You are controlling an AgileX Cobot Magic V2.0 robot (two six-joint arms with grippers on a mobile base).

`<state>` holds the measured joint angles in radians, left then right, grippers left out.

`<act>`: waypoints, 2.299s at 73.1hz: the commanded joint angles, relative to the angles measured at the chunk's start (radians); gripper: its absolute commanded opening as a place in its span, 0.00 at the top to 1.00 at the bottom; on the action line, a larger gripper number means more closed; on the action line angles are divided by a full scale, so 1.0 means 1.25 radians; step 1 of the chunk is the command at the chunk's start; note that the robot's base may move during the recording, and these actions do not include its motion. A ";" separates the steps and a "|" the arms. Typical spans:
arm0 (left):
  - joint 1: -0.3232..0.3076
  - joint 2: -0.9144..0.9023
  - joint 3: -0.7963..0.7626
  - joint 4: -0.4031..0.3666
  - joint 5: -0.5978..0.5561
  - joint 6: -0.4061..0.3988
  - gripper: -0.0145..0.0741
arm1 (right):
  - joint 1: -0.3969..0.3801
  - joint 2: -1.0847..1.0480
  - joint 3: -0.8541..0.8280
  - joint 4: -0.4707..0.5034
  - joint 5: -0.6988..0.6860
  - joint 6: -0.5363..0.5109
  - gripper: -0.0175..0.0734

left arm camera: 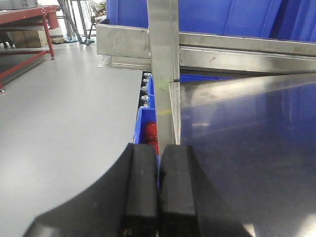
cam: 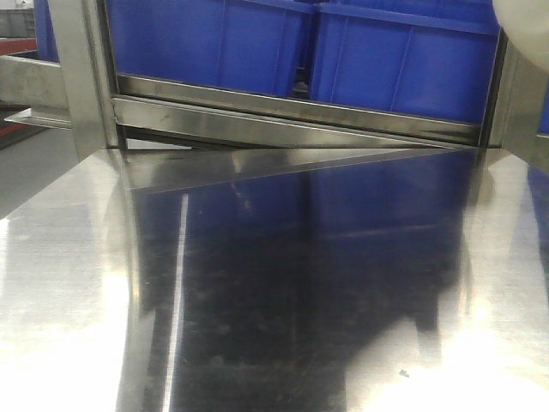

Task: Move white bin to right shelf second layer
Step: 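Lift the white bin off the shelf with the right gripper, then back the base away from the shelf holding the bin in the right gripper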

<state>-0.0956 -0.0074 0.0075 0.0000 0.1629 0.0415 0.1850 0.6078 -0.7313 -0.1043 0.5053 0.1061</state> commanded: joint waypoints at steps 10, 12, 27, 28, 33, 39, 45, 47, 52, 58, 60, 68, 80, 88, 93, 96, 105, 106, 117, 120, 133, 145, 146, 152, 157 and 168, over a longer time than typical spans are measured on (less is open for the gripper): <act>-0.005 -0.011 0.029 0.000 -0.068 -0.002 0.74 | -0.005 -0.003 -0.024 -0.009 -0.089 0.000 0.75; -0.005 -0.011 0.029 0.000 -0.068 -0.002 0.74 | -0.005 -0.003 -0.024 -0.009 -0.089 0.000 0.75; -0.005 -0.011 0.029 0.000 -0.068 -0.002 0.74 | -0.005 -0.003 -0.024 -0.009 -0.089 0.000 0.75; -0.005 -0.011 0.029 0.000 -0.068 -0.002 0.74 | -0.005 -0.003 -0.024 -0.009 -0.089 0.000 0.75; -0.005 -0.011 0.029 0.000 -0.068 -0.002 0.74 | -0.005 -0.003 -0.024 -0.009 -0.089 0.000 0.75; -0.005 -0.011 0.029 0.000 -0.068 -0.002 0.74 | -0.005 -0.003 -0.024 -0.009 -0.089 0.000 0.75; -0.005 -0.011 0.029 0.000 -0.068 -0.002 0.74 | -0.005 -0.003 -0.024 -0.009 -0.089 0.000 0.75; -0.005 -0.011 0.029 0.000 -0.068 -0.002 0.74 | -0.005 -0.003 -0.024 -0.009 -0.089 0.000 0.75; -0.005 -0.011 0.029 0.000 -0.068 -0.002 0.74 | -0.005 -0.003 -0.024 -0.009 -0.089 0.000 0.75; -0.005 -0.011 0.029 0.000 -0.068 -0.002 0.74 | -0.005 -0.003 -0.024 -0.009 -0.089 0.000 0.75; -0.005 -0.011 0.029 0.000 -0.068 -0.002 0.74 | -0.005 -0.003 -0.024 -0.009 -0.089 0.000 0.75; -0.005 -0.011 0.029 0.000 -0.068 -0.002 0.74 | -0.005 -0.003 -0.024 -0.009 -0.089 0.000 0.75; -0.005 -0.011 0.029 0.000 -0.068 -0.002 0.74 | -0.005 -0.003 -0.024 -0.009 -0.089 0.000 0.75; -0.005 -0.011 0.029 0.000 -0.068 -0.002 0.74 | -0.005 -0.003 -0.024 -0.009 -0.089 0.000 0.75; -0.005 -0.011 0.029 0.000 -0.068 -0.002 0.74 | -0.005 -0.003 -0.024 -0.009 -0.089 0.000 0.75; -0.005 -0.011 0.029 0.000 -0.068 -0.002 0.74 | -0.005 -0.003 -0.024 -0.009 -0.089 0.000 0.75; -0.005 -0.011 0.029 0.000 -0.068 -0.002 0.74 | -0.005 -0.003 -0.024 -0.009 -0.089 0.000 0.75; -0.005 -0.011 0.029 0.000 -0.068 -0.002 0.74 | -0.005 -0.003 -0.024 -0.009 -0.089 0.000 0.75; -0.005 -0.011 0.029 0.000 -0.068 -0.002 0.74 | -0.005 -0.003 -0.024 -0.009 -0.089 0.000 0.75; -0.005 -0.011 0.029 0.000 -0.068 -0.002 0.74 | -0.005 -0.003 -0.024 -0.009 -0.089 0.000 0.75; -0.005 -0.011 0.029 0.000 -0.068 -0.002 0.74 | -0.005 -0.003 -0.024 -0.009 -0.089 0.000 0.75; -0.005 -0.011 0.029 0.000 -0.068 -0.002 0.74 | -0.005 -0.003 -0.024 -0.009 -0.089 0.000 0.75; -0.005 -0.011 0.029 0.000 -0.068 -0.002 0.74 | -0.005 -0.003 -0.024 -0.009 -0.089 0.000 0.75; -0.005 -0.011 0.029 0.000 -0.068 -0.002 0.74 | -0.005 -0.003 -0.024 -0.009 -0.089 0.000 0.75; -0.005 -0.011 0.029 0.000 -0.068 -0.002 0.74 | -0.005 -0.003 -0.024 -0.009 -0.089 0.000 0.75; -0.005 -0.011 0.029 0.000 -0.068 -0.002 0.74 | -0.005 -0.003 -0.024 -0.009 -0.089 0.000 0.75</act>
<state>-0.0956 -0.0074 0.0075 0.0000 0.1629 0.0415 0.1850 0.6078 -0.7313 -0.1043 0.5024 0.1061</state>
